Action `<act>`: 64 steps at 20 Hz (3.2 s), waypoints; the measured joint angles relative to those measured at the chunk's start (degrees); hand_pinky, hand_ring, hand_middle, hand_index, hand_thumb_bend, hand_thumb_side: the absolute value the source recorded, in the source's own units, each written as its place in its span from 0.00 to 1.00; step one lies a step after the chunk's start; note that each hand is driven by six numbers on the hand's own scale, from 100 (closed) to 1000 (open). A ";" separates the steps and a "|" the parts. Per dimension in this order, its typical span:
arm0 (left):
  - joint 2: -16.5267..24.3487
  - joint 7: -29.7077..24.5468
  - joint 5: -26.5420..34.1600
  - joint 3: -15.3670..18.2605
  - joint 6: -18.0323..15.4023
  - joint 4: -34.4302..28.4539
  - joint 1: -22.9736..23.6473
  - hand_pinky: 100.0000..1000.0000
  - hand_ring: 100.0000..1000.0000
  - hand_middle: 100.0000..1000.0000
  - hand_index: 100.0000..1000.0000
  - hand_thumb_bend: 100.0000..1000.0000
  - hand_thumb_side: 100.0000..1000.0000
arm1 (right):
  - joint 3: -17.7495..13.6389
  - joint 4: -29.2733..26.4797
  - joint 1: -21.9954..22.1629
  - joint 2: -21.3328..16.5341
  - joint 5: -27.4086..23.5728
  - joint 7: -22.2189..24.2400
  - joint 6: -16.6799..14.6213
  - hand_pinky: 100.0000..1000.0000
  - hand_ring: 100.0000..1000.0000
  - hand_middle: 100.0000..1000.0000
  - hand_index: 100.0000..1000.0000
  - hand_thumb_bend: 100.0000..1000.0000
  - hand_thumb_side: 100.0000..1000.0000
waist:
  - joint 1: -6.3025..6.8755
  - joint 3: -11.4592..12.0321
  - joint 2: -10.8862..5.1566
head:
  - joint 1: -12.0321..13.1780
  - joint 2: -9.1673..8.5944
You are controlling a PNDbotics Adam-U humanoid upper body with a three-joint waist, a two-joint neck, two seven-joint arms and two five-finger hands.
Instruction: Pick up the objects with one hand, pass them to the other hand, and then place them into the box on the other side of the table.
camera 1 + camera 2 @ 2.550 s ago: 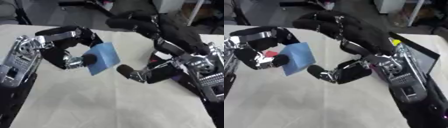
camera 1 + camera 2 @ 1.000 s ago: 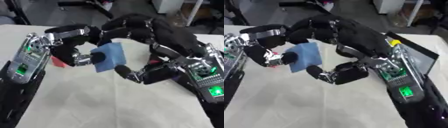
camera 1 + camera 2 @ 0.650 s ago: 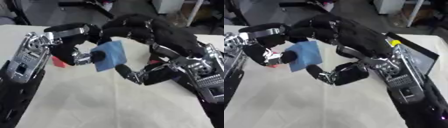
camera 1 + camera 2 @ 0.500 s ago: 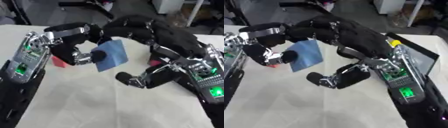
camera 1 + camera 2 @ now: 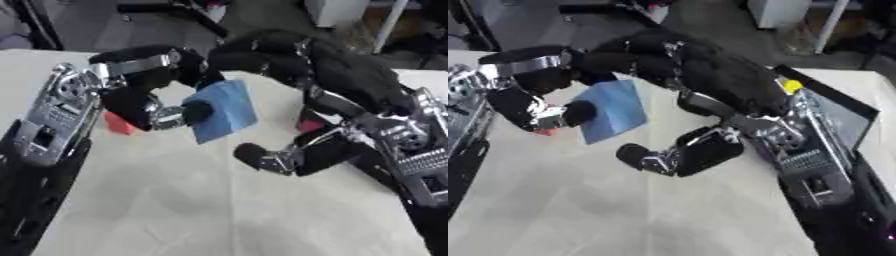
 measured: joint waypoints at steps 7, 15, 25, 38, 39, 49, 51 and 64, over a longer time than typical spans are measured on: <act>-0.04 -0.49 0.14 -0.14 0.23 0.00 -0.04 0.56 0.41 0.31 0.48 0.00 0.48 | 0.01 0.00 0.00 -0.01 1.41 0.02 -0.02 0.89 0.85 0.85 0.89 0.23 0.23 | 0.00 -0.05 0.00 | 0.00 0.00; -0.54 -0.96 1.27 -0.39 0.82 -0.66 -0.35 0.56 0.41 0.31 0.48 0.00 0.49 | 0.05 0.00 0.00 -0.01 3.61 -0.32 -0.37 0.90 0.85 0.85 0.87 0.23 0.18 | 0.00 -0.07 -0.05 | 0.00 0.00; -0.53 -0.78 1.96 -0.68 1.48 -1.41 -0.68 0.58 0.43 0.36 0.49 0.00 0.50 | 0.39 -0.34 0.02 -0.01 6.48 -2.42 0.20 0.84 0.81 0.81 0.71 0.07 0.00 | -0.01 -0.06 -0.09 | 0.02 0.00; -0.49 -0.30 2.20 0.32 2.22 -1.24 -1.13 0.61 0.47 0.40 0.54 0.00 0.56 | 1.46 -0.38 0.53 -0.01 11.85 -13.98 6.29 0.79 0.74 0.72 0.43 0.00 0.00 | 0.00 -0.14 -0.16 | 0.04 -0.01; -0.47 -0.29 2.23 0.39 2.23 -1.10 -1.13 0.61 0.47 0.41 0.54 0.03 0.58 | 1.46 -0.38 0.53 -0.01 11.91 -14.46 6.48 0.79 0.74 0.72 0.41 0.00 0.00 | 0.01 -0.16 -0.16 | 0.04 -0.01; -0.54 -0.63 2.50 -0.16 2.15 -0.02 -0.84 0.66 0.55 0.49 0.63 0.27 0.78 | 0.20 -0.32 0.17 -0.03 11.91 -18.53 8.35 0.76 0.66 0.45 0.34 0.00 0.00 | 0.03 -0.39 -0.17 | 0.04 0.00; -0.54 -0.73 2.50 -0.34 2.05 0.06 -0.62 0.65 0.54 0.48 0.63 0.25 0.76 | -0.25 -0.32 -0.03 -0.04 11.91 -19.24 8.66 0.76 0.66 0.45 0.34 0.00 0.00 | 0.03 -0.40 -0.17 | 0.04 0.00; -0.54 -0.95 2.58 -0.74 1.81 0.21 -0.63 0.61 0.48 0.40 0.55 0.09 0.66 | -0.31 -0.32 -0.03 -0.05 11.94 -18.55 8.05 0.78 0.70 0.52 0.54 0.05 0.00 | 0.00 -0.30 -0.19 | 0.04 0.00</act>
